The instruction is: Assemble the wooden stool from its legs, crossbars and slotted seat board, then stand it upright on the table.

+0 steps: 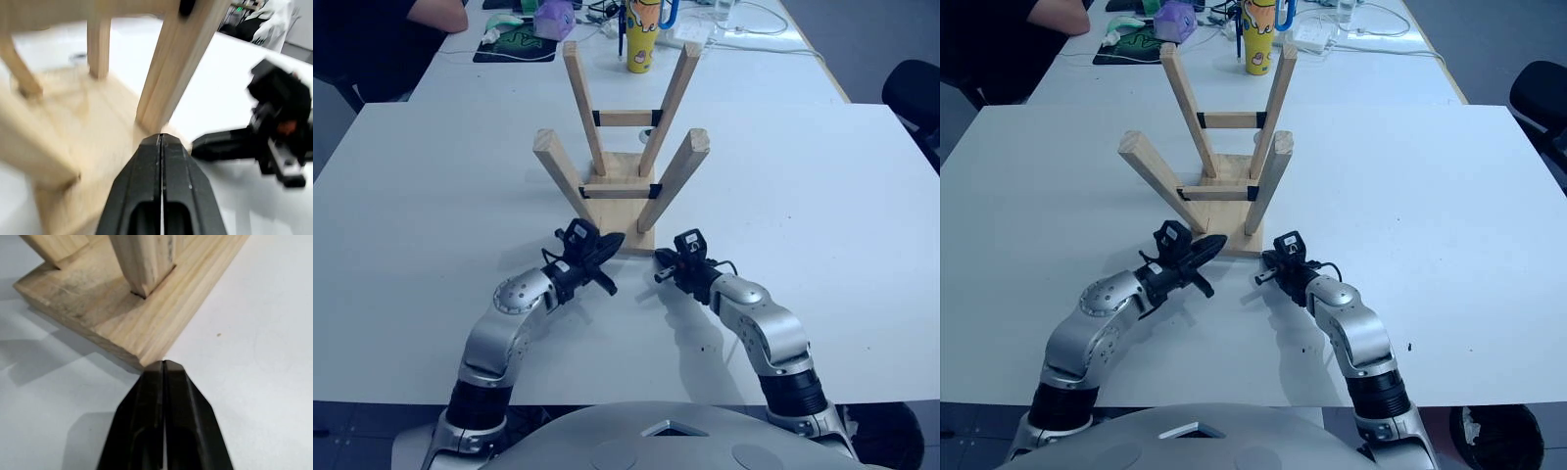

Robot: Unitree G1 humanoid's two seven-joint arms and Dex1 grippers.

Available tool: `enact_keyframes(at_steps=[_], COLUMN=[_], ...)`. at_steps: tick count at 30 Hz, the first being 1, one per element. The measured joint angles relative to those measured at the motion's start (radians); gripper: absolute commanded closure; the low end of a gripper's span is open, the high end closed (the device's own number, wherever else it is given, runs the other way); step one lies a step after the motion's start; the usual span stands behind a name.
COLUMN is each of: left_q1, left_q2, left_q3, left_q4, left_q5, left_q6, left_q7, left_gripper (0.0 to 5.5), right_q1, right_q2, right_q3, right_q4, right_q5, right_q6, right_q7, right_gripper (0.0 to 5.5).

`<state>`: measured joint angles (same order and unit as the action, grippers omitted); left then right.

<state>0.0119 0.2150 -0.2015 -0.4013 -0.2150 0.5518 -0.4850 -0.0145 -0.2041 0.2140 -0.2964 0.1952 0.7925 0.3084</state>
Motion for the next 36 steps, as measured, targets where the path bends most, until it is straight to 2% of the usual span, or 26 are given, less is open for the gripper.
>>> enact_keyframes(at_steps=[4,14,22,25,29,33,36], left_q1=[-0.006,-0.005,0.007,0.013,0.014,0.012,0.011], left_q2=[-0.049,-0.076,-0.093,-0.092,-0.093,-0.093,-0.092], left_q3=[0.0,0.011,0.027,0.027,0.024,0.023,0.024], left_q4=[0.051,0.164,0.178,0.175,0.178,0.196,0.199], left_q5=[0.0,0.019,-0.001,0.0,-0.001,-0.001,-0.001], left_q6=[-0.011,0.034,0.039,0.029,0.015,0.006,0.004], left_q7=[0.051,0.138,0.156,0.162,0.161,0.161,0.161], left_gripper=[5.5,5.5,5.5,5.5,5.5,5.5,5.5], right_q1=[-0.033,-0.05,-0.092,-0.252,-0.552,-0.767,-0.751], right_q2=[-0.001,-0.024,-0.052,-0.048,0.028,0.083,0.082], right_q3=[0.015,0.008,-0.249,-0.381,-0.477,-0.478,-0.467], right_q4=[0.034,0.055,0.006,-0.029,-0.078,-0.148,-0.172], right_q5=[-0.003,-0.004,0.097,0.227,0.453,0.614,0.666], right_q6=[-0.01,-0.035,-0.17,-0.173,-0.164,-0.138,-0.104], right_q7=[0.012,0.055,0.062,0.05,-0.045,-0.122,-0.159], right_gripper=[5.48,5.48,5.48,5.48,5.48,5.48,5.48])
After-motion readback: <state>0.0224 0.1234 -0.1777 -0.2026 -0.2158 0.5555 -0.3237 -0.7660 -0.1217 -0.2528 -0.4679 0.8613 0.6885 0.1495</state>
